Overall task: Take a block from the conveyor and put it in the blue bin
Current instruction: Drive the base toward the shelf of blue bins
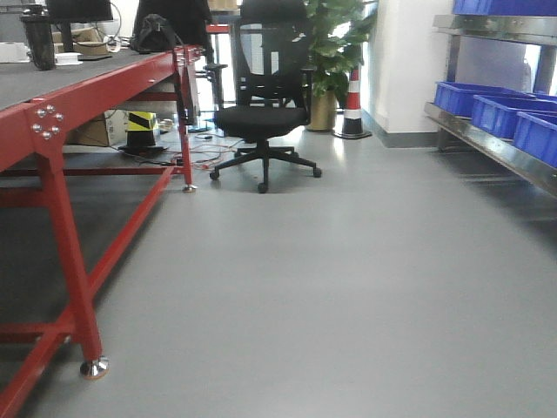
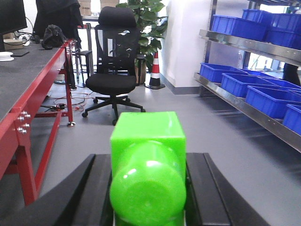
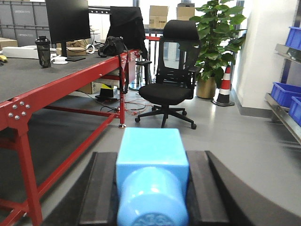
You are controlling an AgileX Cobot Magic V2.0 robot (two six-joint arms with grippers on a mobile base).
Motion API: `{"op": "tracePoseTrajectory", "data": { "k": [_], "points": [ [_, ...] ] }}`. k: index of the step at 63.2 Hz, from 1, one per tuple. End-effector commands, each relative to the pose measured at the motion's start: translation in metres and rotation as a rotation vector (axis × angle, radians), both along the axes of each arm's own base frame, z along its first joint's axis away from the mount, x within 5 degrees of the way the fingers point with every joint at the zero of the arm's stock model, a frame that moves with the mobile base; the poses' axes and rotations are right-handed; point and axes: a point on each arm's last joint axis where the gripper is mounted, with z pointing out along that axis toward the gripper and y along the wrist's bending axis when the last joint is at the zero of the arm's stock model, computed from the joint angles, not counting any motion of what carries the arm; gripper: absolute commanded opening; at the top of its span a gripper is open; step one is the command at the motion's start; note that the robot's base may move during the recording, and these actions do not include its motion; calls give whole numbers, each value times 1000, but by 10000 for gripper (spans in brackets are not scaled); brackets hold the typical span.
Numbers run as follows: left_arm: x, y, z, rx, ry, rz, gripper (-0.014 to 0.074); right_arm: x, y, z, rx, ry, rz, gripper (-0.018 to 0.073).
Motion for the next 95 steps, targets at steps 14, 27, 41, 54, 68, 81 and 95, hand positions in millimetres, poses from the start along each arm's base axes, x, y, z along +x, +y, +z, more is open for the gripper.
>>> {"op": "tracePoseTrajectory", "data": {
  "k": [14,27,41,54,68,81,95],
  "points": [
    [-1,-1,2,2,-25,-8,-111,-1,0,3,-1,-32,3,-162],
    [-1,-1,2,1,-27,-8,-111,-1,0,3,-1,-32,3,-162],
    [-1,-1,2,1,-27,-8,-111,-1,0,3,-1,-32,3,-162],
    [-1,-1,2,1,-27,-8,-111,-1,0,3,-1,-32,3,-162],
    [-1,-1,2,1,-27,-8,-111,-1,0,3,-1,-32,3,-162],
    [-1,-1,2,1,-27,-8,-111,-1,0,3,-1,-32,3,-162],
    [-1,-1,2,1,-27,-8,-111,-1,0,3,-1,-32,3,-162]
  ]
}}
